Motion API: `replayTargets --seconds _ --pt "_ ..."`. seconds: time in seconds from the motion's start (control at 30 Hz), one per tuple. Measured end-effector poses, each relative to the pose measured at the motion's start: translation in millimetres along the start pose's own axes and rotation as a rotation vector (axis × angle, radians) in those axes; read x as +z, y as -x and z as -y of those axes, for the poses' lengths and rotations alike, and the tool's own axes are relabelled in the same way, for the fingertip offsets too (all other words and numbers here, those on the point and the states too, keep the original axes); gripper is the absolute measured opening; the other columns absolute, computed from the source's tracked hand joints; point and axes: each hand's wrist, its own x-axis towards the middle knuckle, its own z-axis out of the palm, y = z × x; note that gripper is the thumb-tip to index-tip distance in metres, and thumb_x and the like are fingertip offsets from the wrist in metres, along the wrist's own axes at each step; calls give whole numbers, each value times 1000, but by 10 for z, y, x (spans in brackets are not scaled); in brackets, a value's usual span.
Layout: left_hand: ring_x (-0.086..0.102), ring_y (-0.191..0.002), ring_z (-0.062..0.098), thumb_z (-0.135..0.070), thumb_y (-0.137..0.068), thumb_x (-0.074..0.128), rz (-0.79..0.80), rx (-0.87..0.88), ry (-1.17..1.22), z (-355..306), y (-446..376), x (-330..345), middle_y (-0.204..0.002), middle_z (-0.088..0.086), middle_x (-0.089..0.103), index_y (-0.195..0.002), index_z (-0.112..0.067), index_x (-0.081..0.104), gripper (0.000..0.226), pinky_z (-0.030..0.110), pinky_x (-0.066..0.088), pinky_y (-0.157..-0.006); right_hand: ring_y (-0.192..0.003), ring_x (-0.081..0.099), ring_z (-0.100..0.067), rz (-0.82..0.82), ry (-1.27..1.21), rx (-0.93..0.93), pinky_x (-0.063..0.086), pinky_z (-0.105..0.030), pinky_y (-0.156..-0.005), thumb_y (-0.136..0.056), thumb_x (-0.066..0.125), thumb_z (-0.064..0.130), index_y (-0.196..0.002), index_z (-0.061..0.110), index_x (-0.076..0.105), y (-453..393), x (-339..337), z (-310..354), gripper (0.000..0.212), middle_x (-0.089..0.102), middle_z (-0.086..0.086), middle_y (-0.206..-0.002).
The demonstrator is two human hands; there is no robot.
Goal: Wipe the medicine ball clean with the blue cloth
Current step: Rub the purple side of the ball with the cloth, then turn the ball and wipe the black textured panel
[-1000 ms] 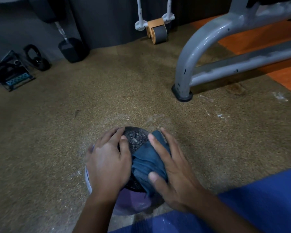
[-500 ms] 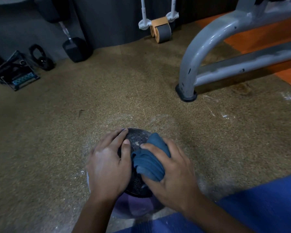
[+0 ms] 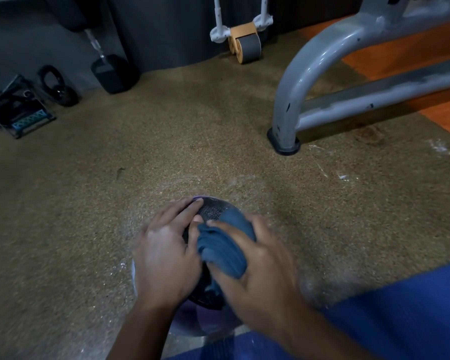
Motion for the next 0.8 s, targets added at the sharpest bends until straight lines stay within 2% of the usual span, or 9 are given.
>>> replayTargets --seconds 0.13,0.2,0.27,0.3,0.37,0.43,0.57,0.63,0.8 --pt "49 -130 7 -49 -89 33 -19 -5 -2 -11 -1 -11 -133 -19 60 -124 -34 68 51 47 40 -108 -93 61 -12 -34 -131 219 52 -39 -86 -77 41 68 -114 45 62 -277 -50 -324 49 55 14 -106" --pt "50 -129 7 -49 -89 33 -12 -8 -1 -17 -9 -2 -133 -19 60 -124 -34 68 51 47 40 -107 -88 63 -14 -18 -280 324 53 -44 -83 -76 44 69 -90 49 62 -366 -46 -459 31 59 12 -93" --pt "51 -128 8 -48 -90 34 -7 -9 5 -10 -18 7 -133 -18 61 -125 -33 67 51 47 40 -107 -90 64 -16 42 -314 346 52 -45 -84 -74 46 74 -86 57 58 -388 -54 -489 24 61 9 -92" --pt "52 -127 9 -48 -90 34 -4 -2 6 -6 -25 6 -133 -16 61 -126 -32 66 51 47 41 -106 -101 63 -16 104 -302 347 50 -45 -91 -73 46 78 -101 66 53 -376 -68 -494 31 63 8 -106" --pt "54 -125 11 -47 -90 34 3 16 11 25 -44 -4 -132 -14 62 -126 -30 66 50 43 42 -105 -136 43 -17 236 -287 344 38 -52 -109 -67 50 86 -139 70 13 -348 -118 -476 82 42 8 -151" --pt "56 -123 11 -46 -89 36 9 30 38 72 -64 -23 -131 -14 63 -124 -29 67 49 39 43 -104 -145 27 -15 234 -384 362 32 -49 -115 -59 63 84 -138 66 -14 -314 -153 -403 112 14 16 -161" --pt "54 -126 9 -43 -89 40 -1 39 110 161 -62 -41 -130 -14 63 -122 -27 69 46 44 42 -107 -127 39 -11 65 -285 239 45 -37 -104 -60 72 72 -121 46 18 -166 -63 -250 86 16 16 -136" --pt "54 -126 9 -41 -90 41 -10 54 110 175 -43 -40 -128 -14 64 -121 -27 69 45 45 42 -107 -125 41 -11 19 -230 211 44 -32 -100 -60 68 75 -114 49 24 -84 -13 -244 74 14 15 -136" --pt "53 -127 8 -42 -90 41 -3 78 73 174 -27 -40 -128 -14 64 -122 -27 69 45 44 42 -107 -130 36 -6 2 -245 252 40 -32 -105 -54 59 87 -124 55 24 -31 50 -206 85 21 17 -140"
